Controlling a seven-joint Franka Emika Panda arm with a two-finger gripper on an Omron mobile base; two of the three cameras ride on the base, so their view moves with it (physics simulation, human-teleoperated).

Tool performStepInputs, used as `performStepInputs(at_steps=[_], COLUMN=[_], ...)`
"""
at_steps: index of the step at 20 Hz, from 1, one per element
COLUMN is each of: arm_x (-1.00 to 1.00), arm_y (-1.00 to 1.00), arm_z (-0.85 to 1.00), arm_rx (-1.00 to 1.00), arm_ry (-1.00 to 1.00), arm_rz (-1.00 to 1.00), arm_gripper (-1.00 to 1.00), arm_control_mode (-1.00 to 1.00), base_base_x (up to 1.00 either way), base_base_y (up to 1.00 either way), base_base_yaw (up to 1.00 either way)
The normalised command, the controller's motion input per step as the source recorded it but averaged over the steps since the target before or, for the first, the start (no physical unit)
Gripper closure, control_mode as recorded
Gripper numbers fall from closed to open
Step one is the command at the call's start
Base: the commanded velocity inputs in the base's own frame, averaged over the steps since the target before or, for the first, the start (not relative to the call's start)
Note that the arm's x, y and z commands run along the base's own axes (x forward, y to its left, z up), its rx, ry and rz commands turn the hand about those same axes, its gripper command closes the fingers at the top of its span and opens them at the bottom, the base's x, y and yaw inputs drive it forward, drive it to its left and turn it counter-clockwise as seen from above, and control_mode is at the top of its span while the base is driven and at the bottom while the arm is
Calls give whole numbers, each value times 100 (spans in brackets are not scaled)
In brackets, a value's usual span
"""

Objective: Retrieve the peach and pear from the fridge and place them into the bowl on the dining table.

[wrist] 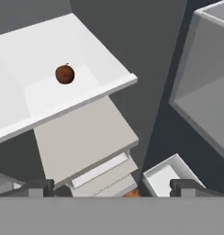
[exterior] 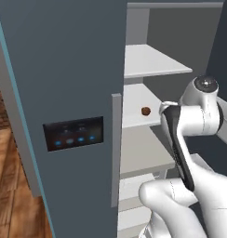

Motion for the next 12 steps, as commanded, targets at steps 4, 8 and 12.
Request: performStepInputs(at_steps=[4,8,12], arm_x=[55,57,31], arm_y=[-1,0,0], arm_z=[-48,-38,-40], arm_rx=[2,0,0], arm_ry=[12,2,-1], arm_rz=[0,0,0], arm_gripper=[-100,-100,-100], arm_control_mode=[-100,-100,-100], base_base_x=[0,0,0], base_base_y=[0,0,0], base_base_yaw=[0,0,0])
